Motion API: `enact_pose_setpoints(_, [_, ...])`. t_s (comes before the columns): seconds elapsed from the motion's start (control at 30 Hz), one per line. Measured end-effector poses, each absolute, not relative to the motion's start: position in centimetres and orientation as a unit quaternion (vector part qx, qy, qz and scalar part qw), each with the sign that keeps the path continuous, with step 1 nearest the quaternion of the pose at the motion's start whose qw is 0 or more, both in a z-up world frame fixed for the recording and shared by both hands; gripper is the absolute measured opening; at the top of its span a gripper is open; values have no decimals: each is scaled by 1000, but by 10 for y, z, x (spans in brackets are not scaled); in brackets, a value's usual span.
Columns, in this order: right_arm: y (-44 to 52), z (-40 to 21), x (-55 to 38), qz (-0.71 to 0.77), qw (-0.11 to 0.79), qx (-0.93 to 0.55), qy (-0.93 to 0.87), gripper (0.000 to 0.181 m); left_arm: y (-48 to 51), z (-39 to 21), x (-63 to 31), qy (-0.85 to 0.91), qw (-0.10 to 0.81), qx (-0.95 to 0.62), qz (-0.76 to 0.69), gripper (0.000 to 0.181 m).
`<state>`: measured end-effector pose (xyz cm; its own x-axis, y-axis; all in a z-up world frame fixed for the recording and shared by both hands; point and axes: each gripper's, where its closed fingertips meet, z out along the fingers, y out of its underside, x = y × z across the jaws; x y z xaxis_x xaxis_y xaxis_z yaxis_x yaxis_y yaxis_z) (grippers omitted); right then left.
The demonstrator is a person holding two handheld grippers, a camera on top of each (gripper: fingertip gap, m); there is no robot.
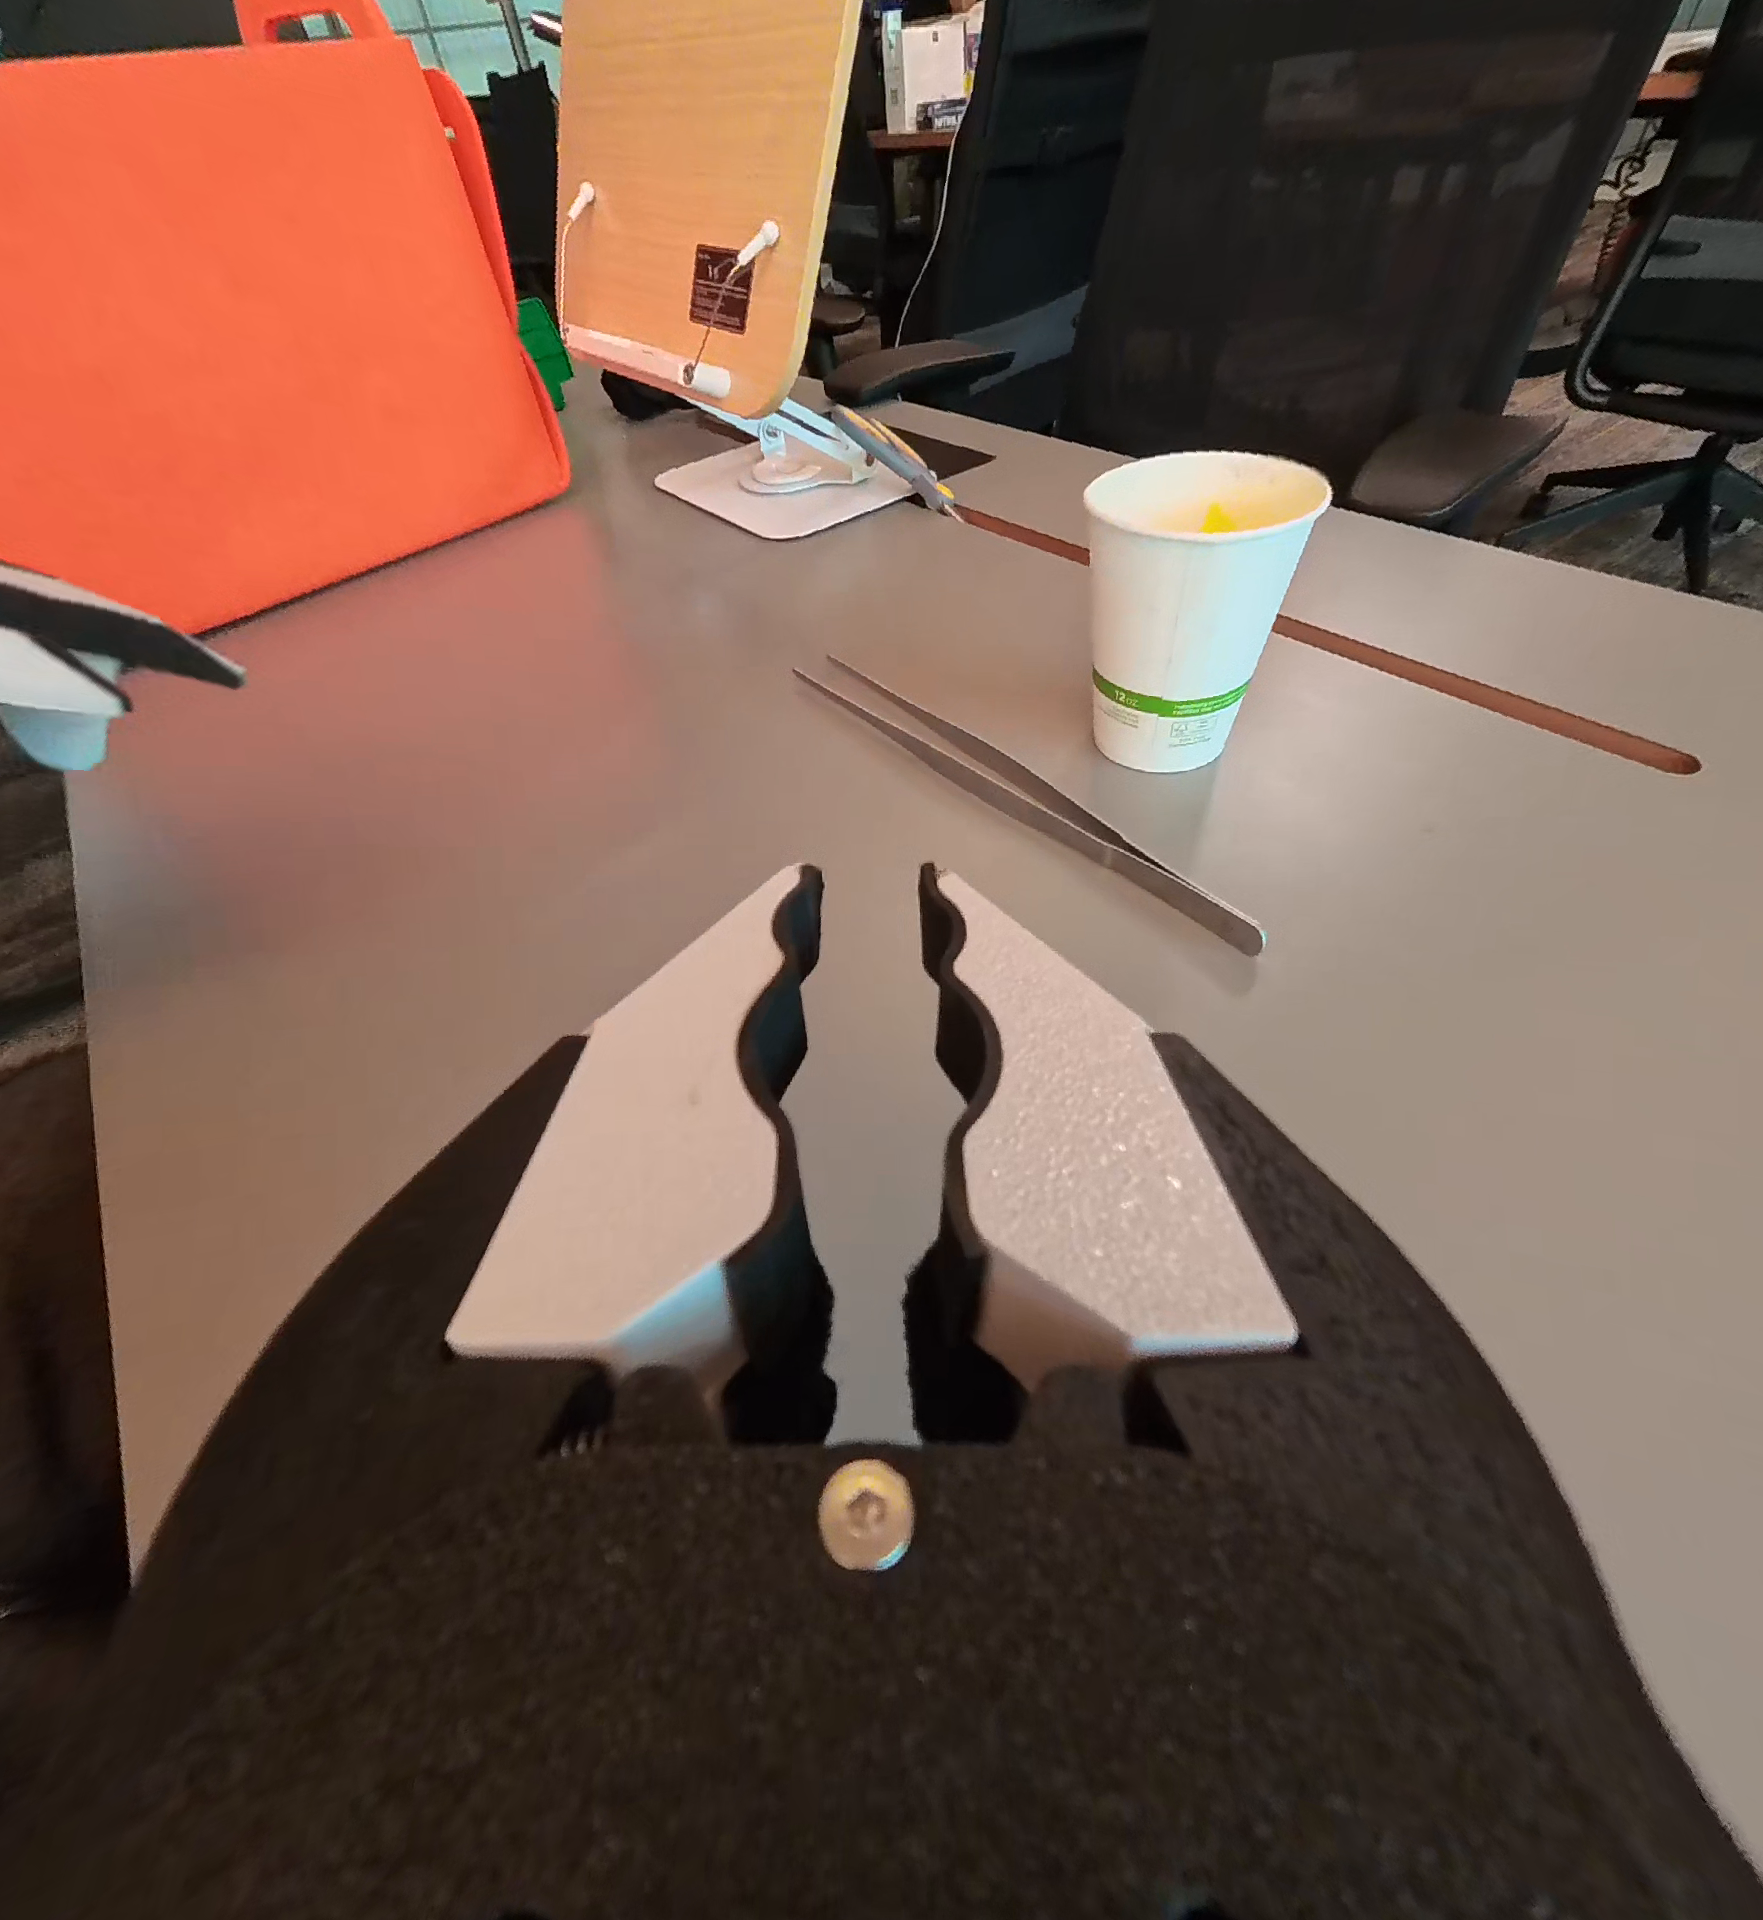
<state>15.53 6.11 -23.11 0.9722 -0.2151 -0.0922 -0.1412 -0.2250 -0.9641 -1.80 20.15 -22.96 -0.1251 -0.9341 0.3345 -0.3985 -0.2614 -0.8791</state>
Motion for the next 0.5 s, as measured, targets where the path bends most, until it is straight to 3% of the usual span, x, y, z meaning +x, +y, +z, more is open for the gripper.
enact_pose_setpoints(0.5, [64,-238,154,-26,601,-791,111,18,194,-243,-13,609,308,-577,-450,45])
